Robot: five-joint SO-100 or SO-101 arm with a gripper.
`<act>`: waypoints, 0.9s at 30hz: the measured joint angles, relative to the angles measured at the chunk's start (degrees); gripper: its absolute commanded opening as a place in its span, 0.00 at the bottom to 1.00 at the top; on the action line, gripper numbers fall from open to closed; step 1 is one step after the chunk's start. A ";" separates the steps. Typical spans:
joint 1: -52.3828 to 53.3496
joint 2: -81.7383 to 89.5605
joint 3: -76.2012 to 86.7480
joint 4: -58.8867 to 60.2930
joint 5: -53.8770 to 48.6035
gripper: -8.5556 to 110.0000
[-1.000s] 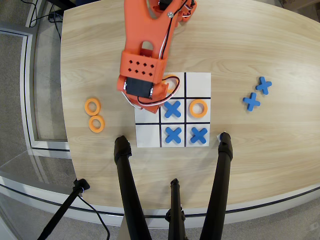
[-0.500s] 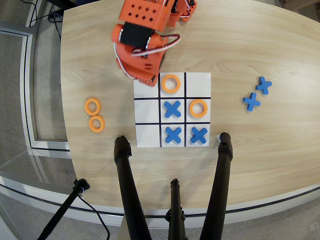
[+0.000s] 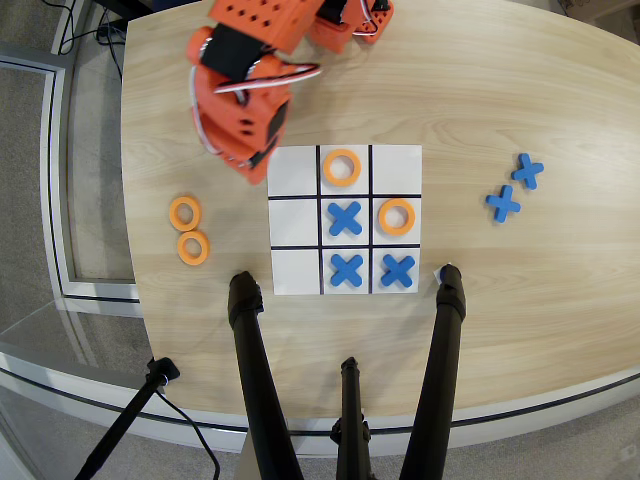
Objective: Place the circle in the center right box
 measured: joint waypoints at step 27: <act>8.26 -60.73 -56.43 1.85 -8.44 0.28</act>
